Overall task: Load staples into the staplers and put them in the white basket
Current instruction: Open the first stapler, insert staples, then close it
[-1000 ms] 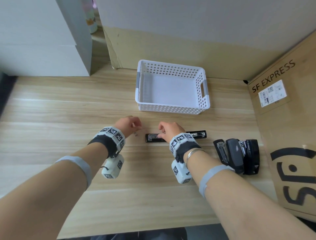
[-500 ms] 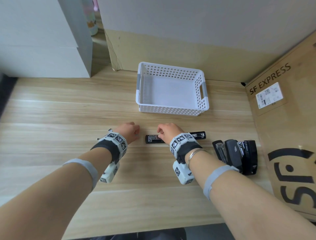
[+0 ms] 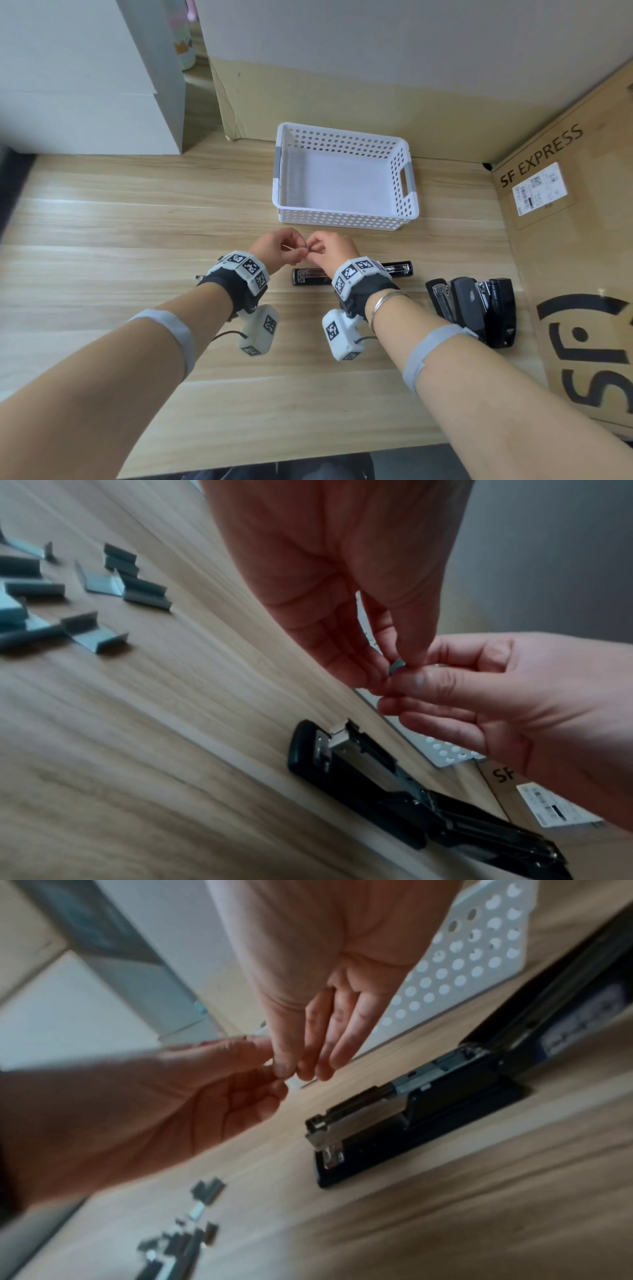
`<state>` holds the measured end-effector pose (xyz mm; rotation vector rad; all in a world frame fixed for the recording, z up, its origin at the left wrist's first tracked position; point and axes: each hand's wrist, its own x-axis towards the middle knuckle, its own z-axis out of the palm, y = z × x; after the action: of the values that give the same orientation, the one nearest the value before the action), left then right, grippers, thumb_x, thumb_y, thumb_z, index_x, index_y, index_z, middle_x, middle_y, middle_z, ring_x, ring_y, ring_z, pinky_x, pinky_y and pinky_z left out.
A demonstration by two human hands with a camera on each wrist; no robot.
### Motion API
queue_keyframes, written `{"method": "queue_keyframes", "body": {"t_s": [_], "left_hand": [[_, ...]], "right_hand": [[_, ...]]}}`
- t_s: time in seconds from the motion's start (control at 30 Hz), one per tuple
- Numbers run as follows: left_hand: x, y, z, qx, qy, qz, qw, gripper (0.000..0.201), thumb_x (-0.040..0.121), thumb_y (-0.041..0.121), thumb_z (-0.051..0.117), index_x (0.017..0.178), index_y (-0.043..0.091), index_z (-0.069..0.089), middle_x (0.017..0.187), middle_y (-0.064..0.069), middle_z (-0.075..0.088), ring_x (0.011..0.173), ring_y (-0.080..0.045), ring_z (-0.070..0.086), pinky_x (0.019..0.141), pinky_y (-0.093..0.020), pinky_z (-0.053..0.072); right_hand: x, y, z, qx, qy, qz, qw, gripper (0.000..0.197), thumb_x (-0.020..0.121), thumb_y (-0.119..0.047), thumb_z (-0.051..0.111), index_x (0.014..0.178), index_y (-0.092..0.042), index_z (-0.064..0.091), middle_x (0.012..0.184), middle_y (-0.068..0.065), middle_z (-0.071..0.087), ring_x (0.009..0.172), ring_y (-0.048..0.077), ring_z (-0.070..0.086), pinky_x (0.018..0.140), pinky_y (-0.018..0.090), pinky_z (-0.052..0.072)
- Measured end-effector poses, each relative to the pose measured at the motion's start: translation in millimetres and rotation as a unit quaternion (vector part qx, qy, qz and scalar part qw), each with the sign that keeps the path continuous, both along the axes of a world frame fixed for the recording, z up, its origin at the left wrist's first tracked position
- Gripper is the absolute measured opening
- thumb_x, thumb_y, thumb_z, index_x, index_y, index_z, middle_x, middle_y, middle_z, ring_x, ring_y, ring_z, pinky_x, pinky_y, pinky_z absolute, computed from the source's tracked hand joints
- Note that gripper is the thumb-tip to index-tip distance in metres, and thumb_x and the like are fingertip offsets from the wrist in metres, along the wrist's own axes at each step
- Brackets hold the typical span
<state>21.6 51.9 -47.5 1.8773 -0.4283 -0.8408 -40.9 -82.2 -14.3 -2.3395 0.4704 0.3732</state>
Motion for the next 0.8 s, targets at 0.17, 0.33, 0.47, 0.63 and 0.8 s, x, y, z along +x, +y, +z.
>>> {"method": "queue_keyframes", "body": {"t_s": [0.17, 0.33, 0.47, 0.63, 0.8], "left_hand": [[-6, -3, -3, 0.039, -0.042, -0.032, 0.998, 0.019, 0.081, 0.012, 0.068, 0.072, 0.021, 0.054, 0.072, 0.002, 0.06, 0.067, -0.014, 0.057, 0.07, -0.021, 0.049], [-15, -4, -8, 0.193, -0.151, -0.119, 0.962, 0.03, 0.077, 0.022, 0.072, 0.102, 0.01, 0.061, 0.099, -0.002, 0.061, 0.08, -0.015, 0.053, 0.076, -0.028, 0.045], [-20, -4, -10, 0.215, -0.175, -0.133, 0.952, 0.027, 0.081, 0.021, 0.067, 0.103, 0.009, 0.061, 0.107, -0.008, 0.065, 0.081, -0.016, 0.052, 0.079, -0.029, 0.046], [-20, -6, -8, 0.208, -0.18, -0.129, 0.953, 0.024, 0.082, 0.018, 0.066, 0.103, 0.006, 0.061, 0.107, -0.011, 0.065, 0.093, -0.027, 0.061, 0.081, -0.032, 0.047], [-20, -5, -10, 0.208, -0.177, -0.127, 0.953, 0.024, 0.081, 0.019, 0.066, 0.102, 0.008, 0.061, 0.106, -0.01, 0.064, 0.08, -0.015, 0.05, 0.081, -0.034, 0.048]], "right_hand": [[-4, -8, 1, -0.034, 0.012, -0.007, 0.999, 0.013, 0.082, -0.017, 0.072, 0.095, -0.015, 0.071, 0.088, 0.001, 0.071, 0.078, 0.01, 0.06, 0.069, 0.017, 0.048], [-6, -9, -1, -0.185, 0.106, 0.141, 0.967, 0.018, 0.092, -0.013, 0.055, 0.102, -0.013, 0.069, 0.102, 0.009, 0.071, 0.095, 0.027, 0.066, 0.084, 0.032, 0.055], [-5, -7, 0, -0.208, 0.133, 0.17, 0.954, 0.019, 0.093, -0.013, 0.056, 0.106, -0.011, 0.07, 0.105, 0.011, 0.07, 0.097, 0.029, 0.066, 0.081, 0.031, 0.053], [-2, -6, -1, -0.228, 0.167, 0.181, 0.942, 0.02, 0.092, -0.006, 0.056, 0.107, -0.006, 0.069, 0.105, 0.013, 0.07, 0.097, 0.03, 0.067, 0.08, 0.031, 0.054], [2, -7, -3, -0.218, 0.19, 0.171, 0.942, 0.019, 0.09, -0.012, 0.062, 0.107, -0.006, 0.068, 0.105, 0.012, 0.07, 0.091, 0.027, 0.066, 0.073, 0.027, 0.05]]}}
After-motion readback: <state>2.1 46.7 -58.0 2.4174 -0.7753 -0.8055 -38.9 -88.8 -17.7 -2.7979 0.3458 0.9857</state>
